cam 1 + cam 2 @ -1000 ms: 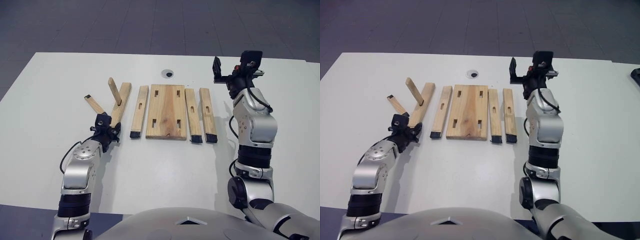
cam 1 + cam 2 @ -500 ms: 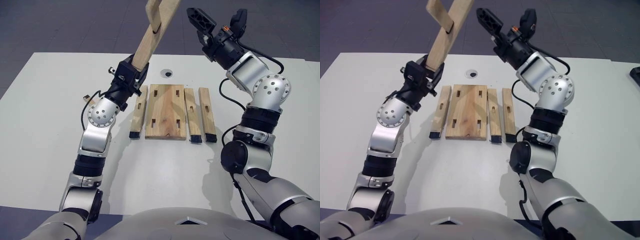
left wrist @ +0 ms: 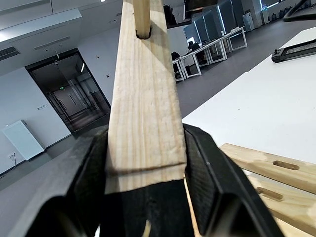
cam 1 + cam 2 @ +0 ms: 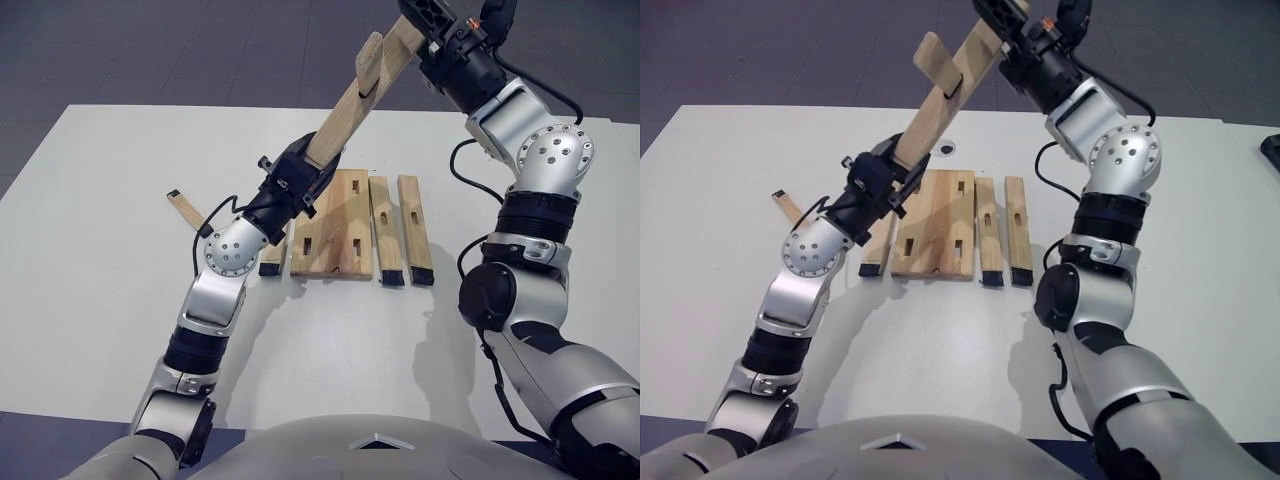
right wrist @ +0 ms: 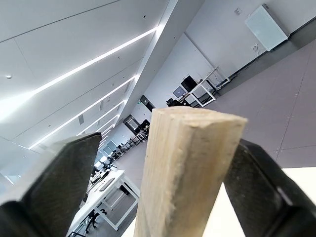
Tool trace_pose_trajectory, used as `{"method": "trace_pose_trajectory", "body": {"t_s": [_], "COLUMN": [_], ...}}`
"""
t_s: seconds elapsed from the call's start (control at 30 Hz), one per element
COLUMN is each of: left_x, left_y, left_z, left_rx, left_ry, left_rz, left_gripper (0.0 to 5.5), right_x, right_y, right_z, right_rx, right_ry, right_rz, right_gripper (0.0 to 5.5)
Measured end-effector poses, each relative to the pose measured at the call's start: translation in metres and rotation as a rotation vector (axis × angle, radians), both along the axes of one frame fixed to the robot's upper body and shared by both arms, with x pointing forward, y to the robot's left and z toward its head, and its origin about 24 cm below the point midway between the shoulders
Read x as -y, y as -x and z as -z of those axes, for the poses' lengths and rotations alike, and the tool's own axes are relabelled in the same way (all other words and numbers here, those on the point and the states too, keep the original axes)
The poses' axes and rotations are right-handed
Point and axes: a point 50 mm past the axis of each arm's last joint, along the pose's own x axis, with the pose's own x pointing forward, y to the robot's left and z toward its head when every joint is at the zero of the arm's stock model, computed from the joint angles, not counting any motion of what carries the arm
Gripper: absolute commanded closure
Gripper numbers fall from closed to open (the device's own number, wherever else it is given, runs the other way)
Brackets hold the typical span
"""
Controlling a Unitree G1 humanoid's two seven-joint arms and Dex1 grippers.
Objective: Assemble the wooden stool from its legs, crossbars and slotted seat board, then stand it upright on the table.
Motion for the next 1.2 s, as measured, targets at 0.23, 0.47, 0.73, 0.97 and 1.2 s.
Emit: {"method": "trace_pose_trajectory", "body": {"t_s": [0.23,0.47,0.73,0.97,1.2], "left_x": [0.001,0.002,0.002,-0.014,-0.068], "left_y": [0.000,0.001,0.000,-0.012,-0.004], "left_z": [-0.001,0.000,0.002,0.026,0.037], "left_rx": [0.003,0.005,-0.003,-0.115,-0.247], "left_ry": [0.010,0.007,0.006,-0.050,0.093], "left_rz": [-0.006,-0.014,-0.009,-0.147,-0.412], "left_gripper": [3.46,3.46,3.46,2.27,1.14], "right_x": [-0.004,-0.006,-0.006,0.003,0.023], "right_y": [0.000,0.001,0.005,0.020,0.049], "right_z": [0.005,0.010,0.008,-0.021,-0.038], "right_rx": [-0.034,-0.050,-0.029,0.182,0.281], "right_ry": [0.015,0.010,0.010,0.201,0.315], "right_rz": [-0.029,-0.047,-0.041,0.302,0.645], "right_gripper": [3.01,4.02,4.09,4.48,4.48]}}
